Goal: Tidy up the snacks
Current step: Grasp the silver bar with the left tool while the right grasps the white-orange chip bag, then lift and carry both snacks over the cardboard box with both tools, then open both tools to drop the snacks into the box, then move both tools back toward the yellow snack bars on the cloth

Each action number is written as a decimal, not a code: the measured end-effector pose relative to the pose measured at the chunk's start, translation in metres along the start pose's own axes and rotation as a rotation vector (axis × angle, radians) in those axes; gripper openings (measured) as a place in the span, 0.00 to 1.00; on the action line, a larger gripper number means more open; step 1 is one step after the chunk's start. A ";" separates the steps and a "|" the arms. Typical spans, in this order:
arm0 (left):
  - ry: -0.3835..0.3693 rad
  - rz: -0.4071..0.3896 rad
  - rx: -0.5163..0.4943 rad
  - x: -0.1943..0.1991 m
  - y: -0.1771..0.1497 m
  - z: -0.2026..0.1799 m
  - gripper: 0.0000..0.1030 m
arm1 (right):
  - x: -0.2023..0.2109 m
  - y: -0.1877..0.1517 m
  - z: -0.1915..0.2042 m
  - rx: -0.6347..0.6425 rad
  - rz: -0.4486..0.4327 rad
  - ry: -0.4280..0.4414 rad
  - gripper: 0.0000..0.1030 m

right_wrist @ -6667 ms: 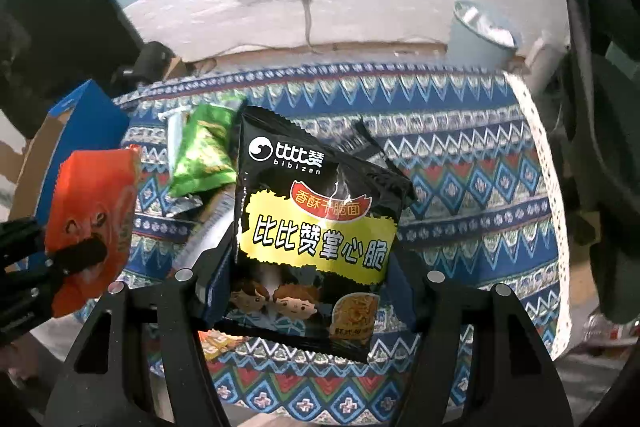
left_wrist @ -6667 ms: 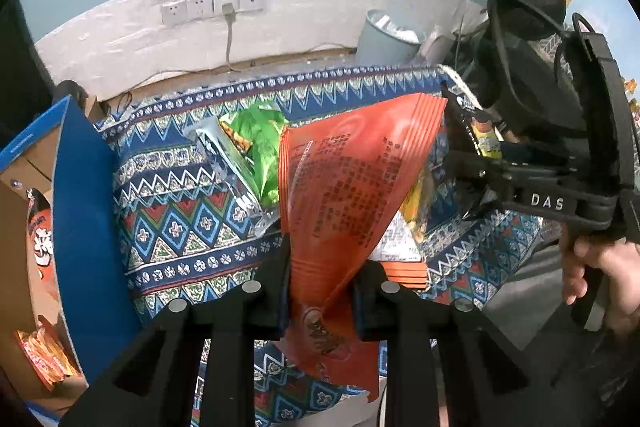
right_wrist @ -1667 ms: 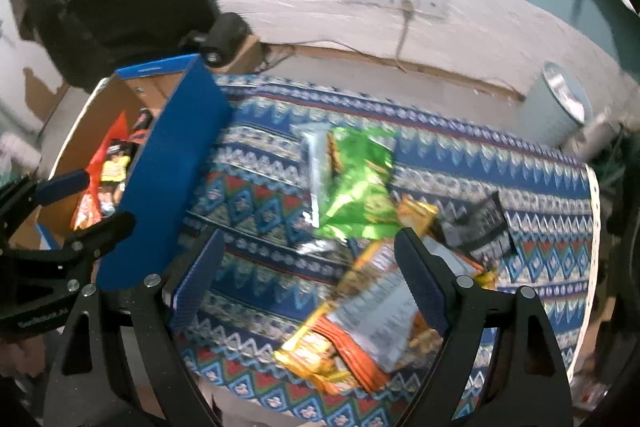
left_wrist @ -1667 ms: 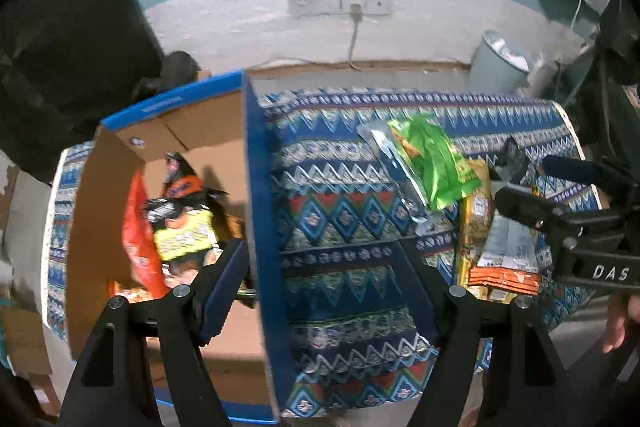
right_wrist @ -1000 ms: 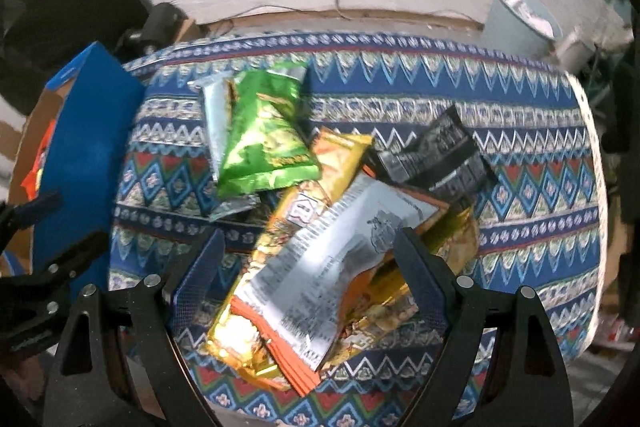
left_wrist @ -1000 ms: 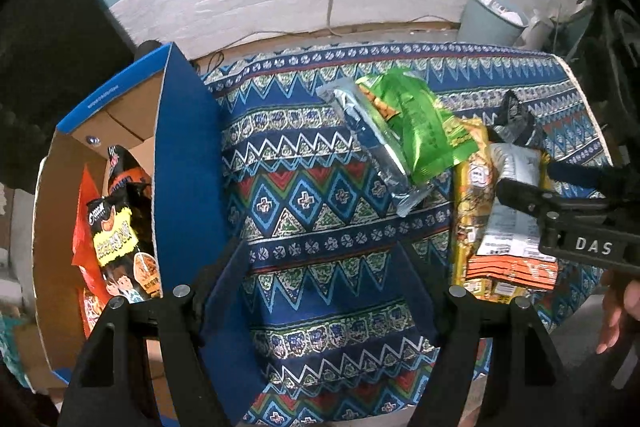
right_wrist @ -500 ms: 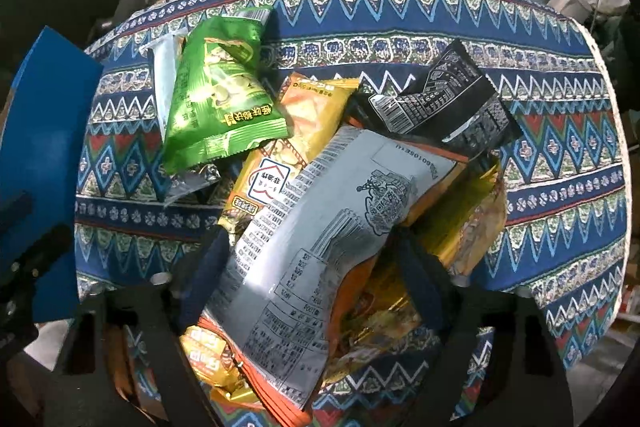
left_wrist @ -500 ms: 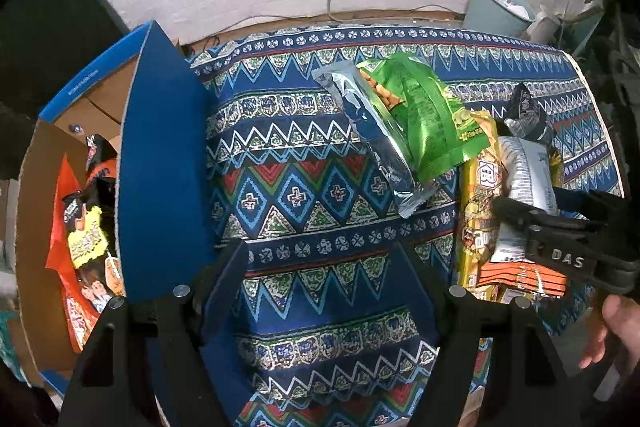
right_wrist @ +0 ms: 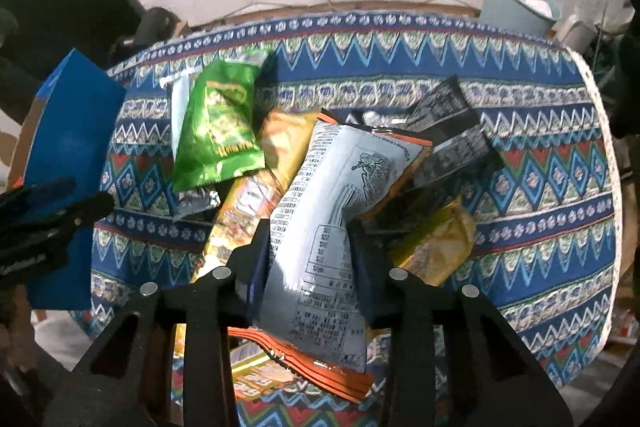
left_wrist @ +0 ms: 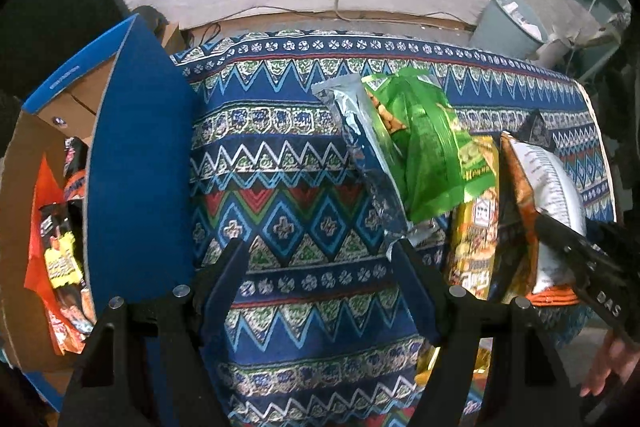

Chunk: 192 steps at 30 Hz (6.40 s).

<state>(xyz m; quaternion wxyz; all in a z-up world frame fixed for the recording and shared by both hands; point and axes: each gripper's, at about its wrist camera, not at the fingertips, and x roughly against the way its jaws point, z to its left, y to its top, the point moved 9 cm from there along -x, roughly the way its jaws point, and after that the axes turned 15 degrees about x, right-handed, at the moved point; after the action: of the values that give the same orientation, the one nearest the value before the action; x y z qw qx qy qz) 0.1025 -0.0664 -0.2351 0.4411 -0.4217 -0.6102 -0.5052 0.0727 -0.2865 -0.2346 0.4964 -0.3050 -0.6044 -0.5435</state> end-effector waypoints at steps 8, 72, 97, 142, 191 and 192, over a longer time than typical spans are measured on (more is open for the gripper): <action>-0.015 0.006 0.089 -0.017 0.023 -0.007 0.73 | 0.008 0.020 -0.005 0.014 -0.077 -0.002 0.35; 0.011 -0.212 -0.119 0.031 0.027 -0.036 0.29 | 0.035 0.054 0.006 0.077 -0.176 0.008 0.35; -0.036 -0.326 -0.087 0.126 0.013 0.008 0.29 | 0.096 0.083 0.091 0.204 -0.297 0.057 0.35; 0.004 -0.319 0.279 0.125 0.019 0.240 0.29 | 0.050 0.146 0.331 0.510 -0.240 0.223 0.35; -0.071 -0.240 0.080 0.122 0.011 0.104 0.70 | 0.061 0.109 0.160 0.252 -0.194 0.089 0.72; -0.072 -0.238 0.071 0.122 0.010 0.098 0.70 | 0.062 0.107 0.154 0.243 -0.194 0.087 0.72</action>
<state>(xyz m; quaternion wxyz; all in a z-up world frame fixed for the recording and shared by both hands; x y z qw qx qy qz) 0.0704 0.0406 -0.1250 0.3704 -0.3483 -0.6889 -0.5166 0.1084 -0.1254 -0.1258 0.5004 -0.1591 -0.6704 -0.5243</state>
